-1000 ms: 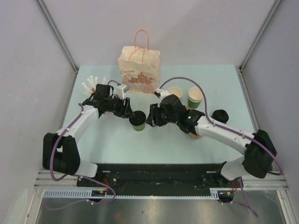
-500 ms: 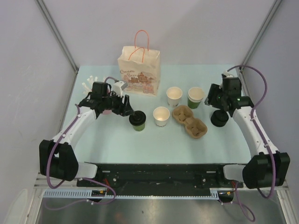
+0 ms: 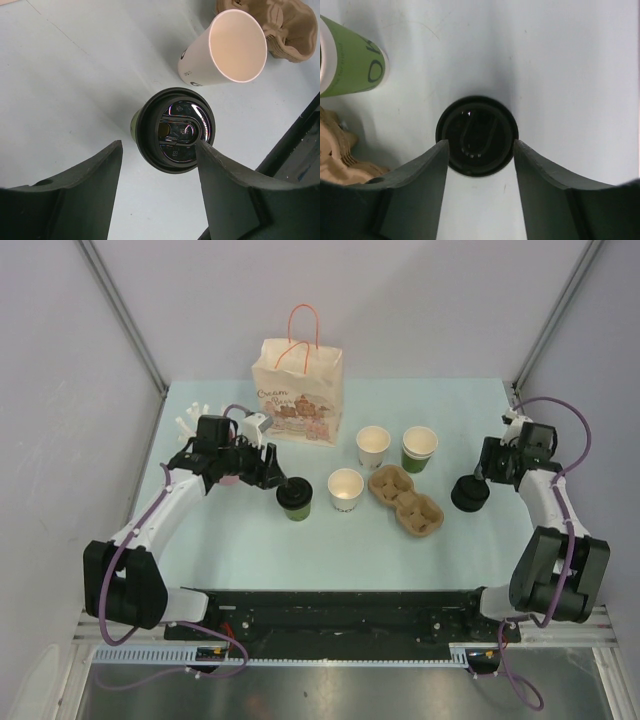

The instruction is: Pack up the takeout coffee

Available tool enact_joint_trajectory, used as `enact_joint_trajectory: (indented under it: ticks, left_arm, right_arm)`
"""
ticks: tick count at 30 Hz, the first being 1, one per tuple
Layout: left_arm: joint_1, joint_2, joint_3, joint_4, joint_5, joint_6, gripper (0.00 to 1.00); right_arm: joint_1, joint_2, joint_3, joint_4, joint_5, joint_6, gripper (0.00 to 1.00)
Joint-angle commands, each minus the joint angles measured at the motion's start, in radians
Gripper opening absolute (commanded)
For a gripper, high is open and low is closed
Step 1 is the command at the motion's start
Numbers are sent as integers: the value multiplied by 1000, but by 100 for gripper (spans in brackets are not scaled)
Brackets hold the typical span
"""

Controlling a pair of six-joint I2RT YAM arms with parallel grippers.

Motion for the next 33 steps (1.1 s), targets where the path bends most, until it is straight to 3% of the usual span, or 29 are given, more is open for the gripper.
enact_joint_trajectory:
  ticks: [1,8,9,12,19,33]
  left_arm:
    - [-3,-32,18,5,-5,50,66]
    - [-3,-9,18,5,-16,50,65]
    - [-4,-11,18,5,-19,48,65]
    - [-3,-21,16,5,-28,50,65]
    - [-3,-23,22,5,-36,45,65]
    - [-3,-17,24,5,-54,50,64]
  right_arm:
    - [-111,74,1,178,-265,-190,56]
    - [-98,132,2,143,-385,-449,54]
    - [-99,140,1,151,-383,-453,51]
    - [-108,158,9,178,-356,-476,29]
    - [-115,201,37,105,-365,-540,38]
    - [-95,293,81,43,-347,-568,37]
